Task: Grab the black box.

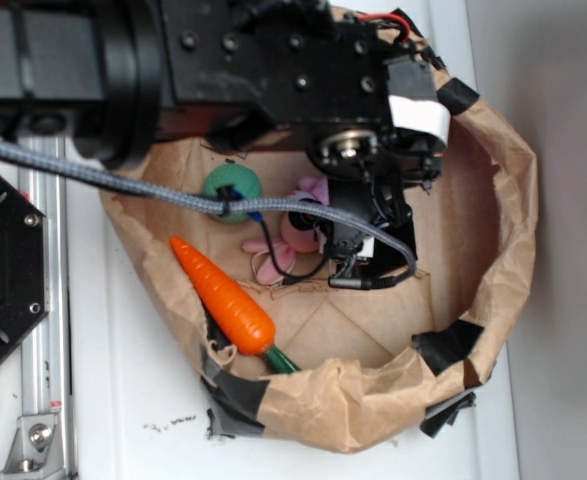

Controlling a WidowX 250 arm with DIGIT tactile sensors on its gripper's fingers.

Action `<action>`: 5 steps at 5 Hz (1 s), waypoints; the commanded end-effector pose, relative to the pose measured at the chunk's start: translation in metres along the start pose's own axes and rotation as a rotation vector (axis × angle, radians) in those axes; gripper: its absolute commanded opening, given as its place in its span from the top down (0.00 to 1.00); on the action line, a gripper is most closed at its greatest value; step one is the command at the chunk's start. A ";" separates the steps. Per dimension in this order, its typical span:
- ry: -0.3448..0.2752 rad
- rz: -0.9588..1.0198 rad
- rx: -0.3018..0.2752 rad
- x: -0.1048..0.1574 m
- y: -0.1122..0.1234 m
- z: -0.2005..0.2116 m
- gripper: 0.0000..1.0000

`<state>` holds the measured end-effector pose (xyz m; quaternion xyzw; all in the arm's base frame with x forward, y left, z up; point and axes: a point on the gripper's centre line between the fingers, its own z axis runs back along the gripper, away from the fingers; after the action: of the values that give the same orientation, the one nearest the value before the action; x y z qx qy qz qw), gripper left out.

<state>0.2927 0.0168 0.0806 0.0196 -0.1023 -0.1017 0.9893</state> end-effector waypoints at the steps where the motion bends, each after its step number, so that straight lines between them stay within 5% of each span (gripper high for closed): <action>1: -0.043 0.004 0.080 -0.015 0.001 0.031 0.00; 3: 0.040 0.049 0.132 -0.002 0.007 -0.003 0.00; 5: 0.017 0.058 0.066 0.018 -0.007 -0.004 0.00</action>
<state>0.2966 0.0148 0.0645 0.0518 -0.0729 -0.0642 0.9939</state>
